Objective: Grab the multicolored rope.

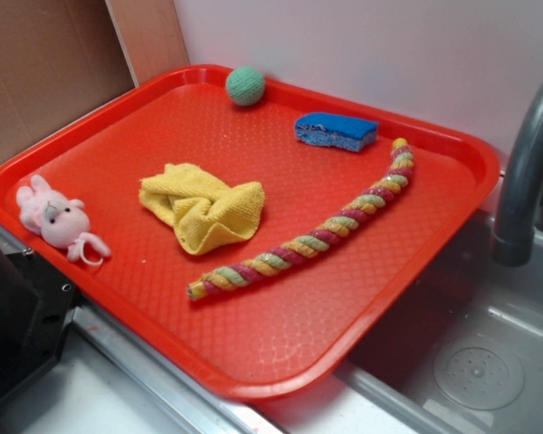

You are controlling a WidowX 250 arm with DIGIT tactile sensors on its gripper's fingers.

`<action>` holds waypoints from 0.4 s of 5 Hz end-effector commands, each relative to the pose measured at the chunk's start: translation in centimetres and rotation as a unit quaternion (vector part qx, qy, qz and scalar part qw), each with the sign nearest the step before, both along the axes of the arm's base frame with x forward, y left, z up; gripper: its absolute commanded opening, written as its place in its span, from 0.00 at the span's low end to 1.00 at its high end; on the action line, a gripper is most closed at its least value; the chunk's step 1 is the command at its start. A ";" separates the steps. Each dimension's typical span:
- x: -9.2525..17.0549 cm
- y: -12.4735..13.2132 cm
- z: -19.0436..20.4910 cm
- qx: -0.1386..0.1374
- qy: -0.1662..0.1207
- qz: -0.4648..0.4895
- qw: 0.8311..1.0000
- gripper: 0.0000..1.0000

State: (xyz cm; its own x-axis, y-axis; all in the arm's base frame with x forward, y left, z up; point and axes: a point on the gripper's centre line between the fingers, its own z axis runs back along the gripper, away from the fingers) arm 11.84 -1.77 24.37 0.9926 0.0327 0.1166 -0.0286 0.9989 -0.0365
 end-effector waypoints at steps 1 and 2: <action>0.0 0.0 0.0 0.000 0.000 0.000 1.000 1.00; 5.0 -3.6 -4.9 -0.004 0.071 -0.096 0.993 1.00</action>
State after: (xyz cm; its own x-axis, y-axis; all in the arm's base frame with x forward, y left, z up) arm 17.08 -5.25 18.70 0.9884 -0.1447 -0.0451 0.1427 0.9887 -0.0460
